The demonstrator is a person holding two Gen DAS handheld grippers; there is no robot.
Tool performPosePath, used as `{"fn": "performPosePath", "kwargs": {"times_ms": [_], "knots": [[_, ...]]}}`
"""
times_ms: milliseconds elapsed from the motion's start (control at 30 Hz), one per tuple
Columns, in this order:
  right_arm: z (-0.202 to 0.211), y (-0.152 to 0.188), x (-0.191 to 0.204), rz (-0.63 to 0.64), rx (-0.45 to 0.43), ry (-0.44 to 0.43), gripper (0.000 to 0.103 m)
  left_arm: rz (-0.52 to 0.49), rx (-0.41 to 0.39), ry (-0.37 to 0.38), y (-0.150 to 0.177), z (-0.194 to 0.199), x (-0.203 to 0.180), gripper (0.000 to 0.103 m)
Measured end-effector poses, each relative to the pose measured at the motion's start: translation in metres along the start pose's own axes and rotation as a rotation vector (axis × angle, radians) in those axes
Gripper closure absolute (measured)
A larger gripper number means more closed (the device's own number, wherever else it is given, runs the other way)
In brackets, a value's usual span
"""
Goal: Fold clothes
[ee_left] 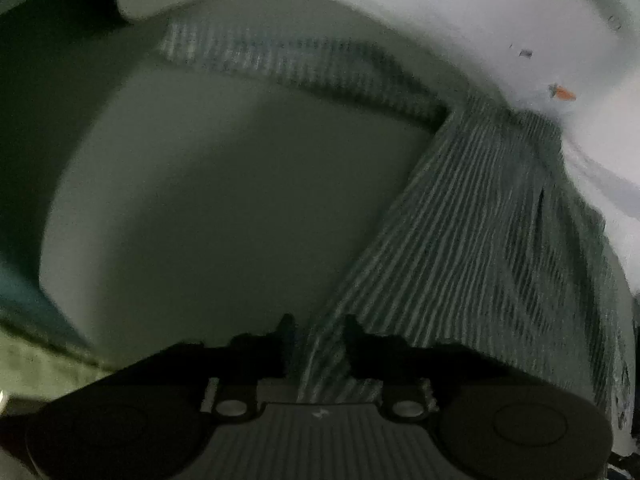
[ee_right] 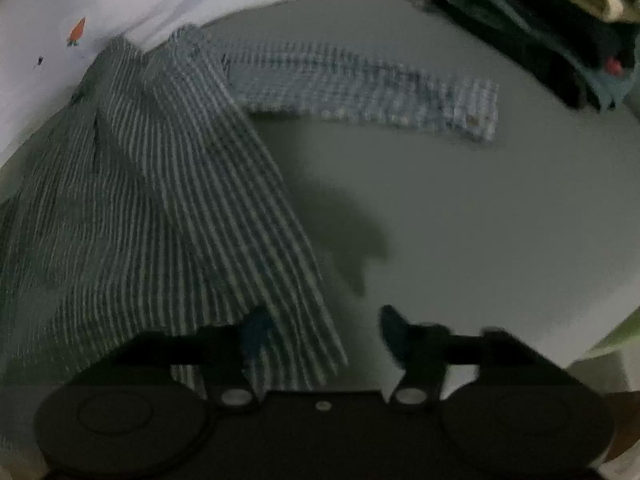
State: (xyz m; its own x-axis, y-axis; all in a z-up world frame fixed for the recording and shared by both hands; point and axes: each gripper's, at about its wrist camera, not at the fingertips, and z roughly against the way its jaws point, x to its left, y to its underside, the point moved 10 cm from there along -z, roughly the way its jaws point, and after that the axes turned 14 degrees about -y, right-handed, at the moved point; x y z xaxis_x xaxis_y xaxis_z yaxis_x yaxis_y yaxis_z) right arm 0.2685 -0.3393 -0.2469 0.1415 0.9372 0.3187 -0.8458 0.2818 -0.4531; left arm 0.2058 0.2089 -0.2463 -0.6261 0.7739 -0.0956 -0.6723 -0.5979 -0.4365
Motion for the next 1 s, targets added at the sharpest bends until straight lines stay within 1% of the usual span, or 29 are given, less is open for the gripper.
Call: {"fn": "performPosePath", "kwargs": {"times_ms": [67, 100, 133, 167, 200, 300, 367, 467, 567, 700, 800, 900, 967, 1000], "knots": [[-0.004, -0.011, 0.01, 0.02, -0.034, 0.016, 0.012, -0.004, -0.035, 0.005, -0.015, 0.003, -0.003, 0.056], [-0.007, -0.015, 0.017, 0.037, -0.048, 0.019, 0.011, -0.003, -0.048, 0.005, -0.021, 0.003, -0.004, 0.049], [-0.013, -0.018, 0.026, 0.06, -0.055, 0.017, 0.01, 0.001, -0.063, 0.002, -0.027, 0.002, -0.006, 0.04], [-0.018, -0.02, 0.035, 0.084, -0.056, 0.011, 0.003, 0.006, -0.077, -0.002, -0.033, 0.001, -0.007, 0.035], [-0.024, -0.021, 0.045, 0.112, -0.061, -0.001, 0.001, 0.015, -0.089, -0.009, -0.039, -0.002, -0.007, 0.029], [-0.047, -0.022, 0.078, 0.189, -0.083, -0.047, 0.0, 0.054, -0.105, -0.038, -0.059, -0.016, -0.002, 0.026], [-0.062, -0.021, 0.099, 0.236, -0.116, -0.08, 0.0, 0.067, -0.117, -0.05, -0.072, -0.026, 0.003, 0.022], [-0.085, -0.017, 0.121, 0.279, -0.174, -0.074, 0.0, 0.086, -0.134, -0.062, -0.091, -0.038, 0.012, 0.018], [-0.103, -0.011, 0.126, 0.242, -0.201, -0.052, 0.0, 0.155, -0.135, -0.066, -0.12, -0.059, 0.029, 0.017], [-0.108, -0.008, 0.131, 0.232, -0.289, 0.007, 0.0, 0.254, -0.15, -0.082, -0.156, -0.081, 0.056, 0.016], [-0.109, -0.007, 0.133, 0.217, -0.365, 0.036, 0.0, 0.31, -0.169, -0.123, -0.184, -0.099, 0.073, 0.016], [-0.108, -0.01, 0.132, 0.208, -0.375, 0.044, 0.0, 0.355, -0.184, -0.173, -0.208, -0.117, 0.087, 0.016], [-0.109, -0.011, 0.133, 0.207, -0.377, 0.046, 0.0, 0.372, -0.174, -0.182, -0.218, -0.13, 0.095, 0.016], [-0.109, -0.011, 0.133, 0.205, -0.377, 0.047, 0.0, 0.381, -0.185, -0.171, -0.224, -0.133, 0.096, 0.007]]}}
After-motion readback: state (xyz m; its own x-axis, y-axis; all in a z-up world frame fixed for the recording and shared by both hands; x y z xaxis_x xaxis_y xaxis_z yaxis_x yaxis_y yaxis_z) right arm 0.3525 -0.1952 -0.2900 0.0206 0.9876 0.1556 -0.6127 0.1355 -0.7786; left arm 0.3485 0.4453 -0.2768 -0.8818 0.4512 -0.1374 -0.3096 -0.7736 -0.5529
